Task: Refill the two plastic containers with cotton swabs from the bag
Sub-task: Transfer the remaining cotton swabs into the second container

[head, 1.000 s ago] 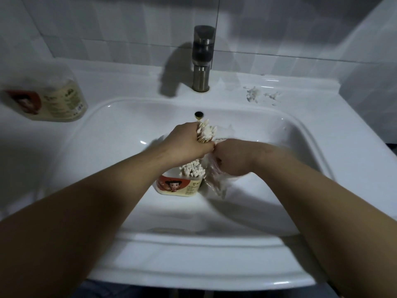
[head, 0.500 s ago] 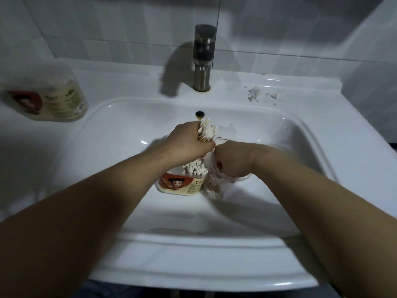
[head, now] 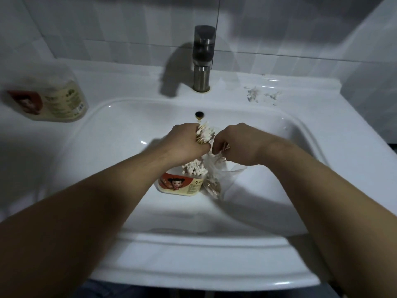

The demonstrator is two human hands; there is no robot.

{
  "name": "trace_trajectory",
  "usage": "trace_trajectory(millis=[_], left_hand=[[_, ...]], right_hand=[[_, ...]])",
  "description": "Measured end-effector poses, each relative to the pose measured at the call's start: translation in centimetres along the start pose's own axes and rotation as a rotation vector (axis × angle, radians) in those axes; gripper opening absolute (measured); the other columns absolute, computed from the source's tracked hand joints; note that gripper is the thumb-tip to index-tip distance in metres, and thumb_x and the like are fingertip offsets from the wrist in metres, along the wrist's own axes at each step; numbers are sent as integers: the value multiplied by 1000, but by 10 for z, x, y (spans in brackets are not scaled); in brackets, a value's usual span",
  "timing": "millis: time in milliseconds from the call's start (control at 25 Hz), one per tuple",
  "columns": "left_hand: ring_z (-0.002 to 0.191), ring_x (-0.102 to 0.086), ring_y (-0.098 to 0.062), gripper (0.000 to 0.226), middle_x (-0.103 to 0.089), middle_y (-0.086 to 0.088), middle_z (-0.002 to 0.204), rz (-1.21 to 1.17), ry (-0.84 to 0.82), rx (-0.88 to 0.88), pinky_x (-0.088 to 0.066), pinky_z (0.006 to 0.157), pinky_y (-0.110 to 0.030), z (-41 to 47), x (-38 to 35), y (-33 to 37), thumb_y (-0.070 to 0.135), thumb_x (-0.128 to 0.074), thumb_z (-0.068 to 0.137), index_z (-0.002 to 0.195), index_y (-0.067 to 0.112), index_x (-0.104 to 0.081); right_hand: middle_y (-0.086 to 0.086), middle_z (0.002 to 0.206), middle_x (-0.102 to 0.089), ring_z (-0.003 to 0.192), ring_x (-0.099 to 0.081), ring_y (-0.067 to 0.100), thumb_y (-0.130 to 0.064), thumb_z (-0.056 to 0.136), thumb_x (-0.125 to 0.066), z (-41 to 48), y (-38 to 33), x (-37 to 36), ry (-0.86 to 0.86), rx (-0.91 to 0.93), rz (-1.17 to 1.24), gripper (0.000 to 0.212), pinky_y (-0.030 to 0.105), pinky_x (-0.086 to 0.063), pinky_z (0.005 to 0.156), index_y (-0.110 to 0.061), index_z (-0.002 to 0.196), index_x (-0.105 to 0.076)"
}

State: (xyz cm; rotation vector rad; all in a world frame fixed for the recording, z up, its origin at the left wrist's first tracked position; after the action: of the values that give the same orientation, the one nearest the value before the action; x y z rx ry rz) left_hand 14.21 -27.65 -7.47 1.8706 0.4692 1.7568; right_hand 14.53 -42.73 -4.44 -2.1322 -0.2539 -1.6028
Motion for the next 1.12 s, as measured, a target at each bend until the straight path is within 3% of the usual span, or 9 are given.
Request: trace_trajectory(millis=[160,360,560,640,680,760,840,960,1120], left_hand=[[67,-60,-10,21,-63,6,71,-6,-15,-2,-37,55,-27,0,1,0,27,-67,86,71,25,-53],[71,-61,-11,17,-64,6,74,-17,30,-17,-39,56,-26,-2,1,2,29,-66,89,77,23,-57],[72,-63,7,15,-72,9,87,-469,265,-19,-40,55,-5,-9,10,17,33,-63,99,99,19,-66],[72,-64,11,18,-74,10,89,-558,222,-16,-45,62,-4,-9,5,20,34,-61,100,103,18,-70],[77,-67,10,19,-75,10,90,-591,192,-14,-51,74,-9,-6,1,18,34,-62,100,105,19,-72],[93,-72,-4,21,-77,7,97,-640,124,5,-58,93,-35,-2,-5,11,36,-64,97,108,20,-73],[100,-73,-13,27,-78,5,101,-679,49,35,-58,94,-48,-2,-8,10,41,-68,89,107,22,-72],[100,-74,-17,19,-78,2,104,-718,-52,38,-60,93,-48,-3,-12,8,31,-69,95,111,21,-71],[97,-75,-19,19,-77,-5,105,-849,-156,28,-62,76,-33,-5,-14,12,12,-63,100,118,10,-67]], right_hand=[[-1,75,-75,52,-69,12,-6,91,-62,-1,6,3,41,-37,156,19,22,-55,50,-22,98,-70],[-14,75,-69,52,-57,-15,-12,88,-69,-1,6,6,74,2,144,18,3,-38,48,-27,94,-77],[-8,62,-67,41,-55,0,-15,85,-76,-3,11,16,210,-1,357,7,14,-43,45,-21,89,-74],[-5,57,-66,40,-56,6,-16,84,-78,-4,13,18,257,-7,370,6,16,-42,43,-19,83,-73],[-3,55,-67,41,-57,8,-16,84,-78,-4,15,19,266,-10,387,8,16,-42,43,-20,81,-72],[-1,55,-67,42,-56,11,-17,84,-79,-5,18,21,277,-15,457,10,16,-41,43,-19,78,-72],[4,57,-68,43,-55,13,-15,83,-79,-5,22,23,295,-20,546,8,19,-42,46,-15,78,-73],[17,66,-67,45,-54,14,-5,83,-76,-4,24,24,306,-14,706,4,25,-43,50,-7,80,-73],[15,63,-65,52,-55,18,-1,88,-72,0,22,19,298,-5,900,6,29,-44,52,-3,83,-71]])
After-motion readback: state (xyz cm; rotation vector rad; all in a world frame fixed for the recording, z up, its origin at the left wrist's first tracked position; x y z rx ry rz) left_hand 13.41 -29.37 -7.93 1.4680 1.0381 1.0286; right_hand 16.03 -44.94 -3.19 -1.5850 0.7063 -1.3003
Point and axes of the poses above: each hand's wrist, its own z-axis towards the middle knuckle, its own x-axis out of the back of the hand, y = z × x, the point moved 3 cm from there along z, towards the middle knuckle
